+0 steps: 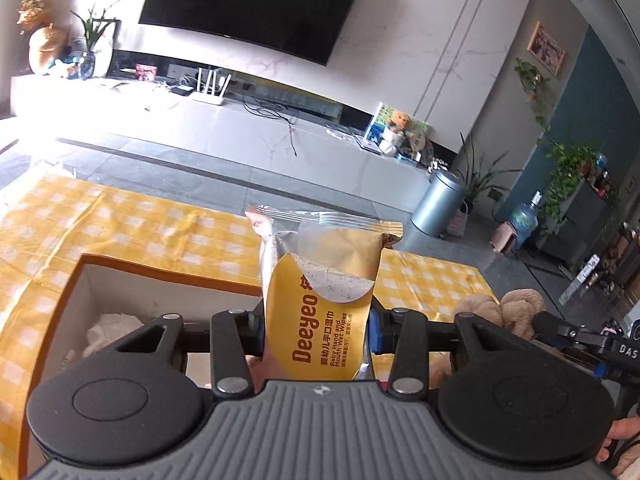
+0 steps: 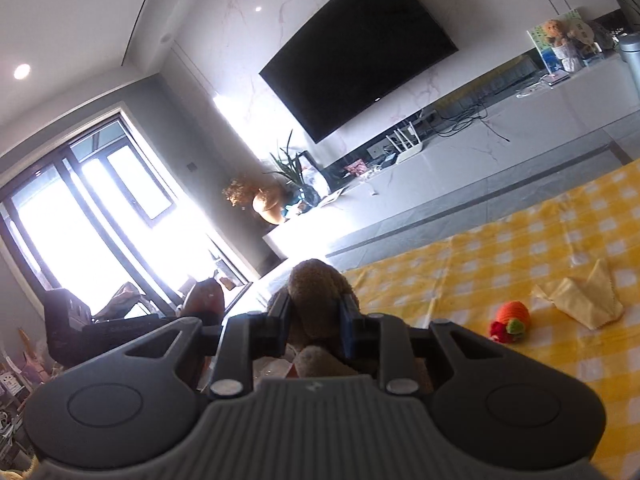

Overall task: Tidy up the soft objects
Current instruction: 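Carry the brown bear and Deeyeo packet over the white box with both tools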

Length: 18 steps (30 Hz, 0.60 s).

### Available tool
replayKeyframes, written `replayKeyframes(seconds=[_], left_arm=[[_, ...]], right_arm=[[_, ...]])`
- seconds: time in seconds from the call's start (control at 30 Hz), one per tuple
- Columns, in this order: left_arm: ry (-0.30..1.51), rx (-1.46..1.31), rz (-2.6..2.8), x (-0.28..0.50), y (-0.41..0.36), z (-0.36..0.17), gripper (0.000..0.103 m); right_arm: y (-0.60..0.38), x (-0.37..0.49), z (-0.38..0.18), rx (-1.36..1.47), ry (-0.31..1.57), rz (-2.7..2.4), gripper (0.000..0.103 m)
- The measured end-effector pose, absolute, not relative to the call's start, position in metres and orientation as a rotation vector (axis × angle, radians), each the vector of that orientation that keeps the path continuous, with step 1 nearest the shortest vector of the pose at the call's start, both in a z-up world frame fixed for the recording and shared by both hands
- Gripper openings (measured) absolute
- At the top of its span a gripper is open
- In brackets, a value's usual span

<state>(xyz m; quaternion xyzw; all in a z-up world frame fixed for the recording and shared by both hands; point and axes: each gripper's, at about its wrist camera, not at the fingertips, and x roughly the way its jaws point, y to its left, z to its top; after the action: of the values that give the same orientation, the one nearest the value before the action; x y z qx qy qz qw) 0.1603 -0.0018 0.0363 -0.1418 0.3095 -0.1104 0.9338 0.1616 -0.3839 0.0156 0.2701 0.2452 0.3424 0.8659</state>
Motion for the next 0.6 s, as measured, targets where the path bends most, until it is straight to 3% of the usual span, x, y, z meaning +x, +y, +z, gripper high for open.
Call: replayKeyframes(seconds=[0.17,0.37,0.43,0.5,0.6], left_arm=[[0.603,-0.360,-0.175,0.151,0.037,0.031,0.049],[0.585,-0.404,-0.174,0.137,0.069,0.014,0.049],[0.589,-0.418,-0.202,0.134,0.078,0.008,0.049],[0.585,-0.437,-0.211,0.133,0.083,0.003,0.049],[0.596,-0.423,-0.238,0.132,0.081,0.000,0.049]], right_arm=[[-0.340,0.164,0.041,0.558,0.483,0.771,0.015],[-0.274,0.166,0.037,0.344,0.619,0.687,0.017],[-0.268,0.163,0.024,0.301,0.669,0.637,0.026],[-0.274,0.158,0.016,0.278,0.702,0.599,0.049],[-0.293,0.156,0.008,0.241,0.775,0.524,0.073]])
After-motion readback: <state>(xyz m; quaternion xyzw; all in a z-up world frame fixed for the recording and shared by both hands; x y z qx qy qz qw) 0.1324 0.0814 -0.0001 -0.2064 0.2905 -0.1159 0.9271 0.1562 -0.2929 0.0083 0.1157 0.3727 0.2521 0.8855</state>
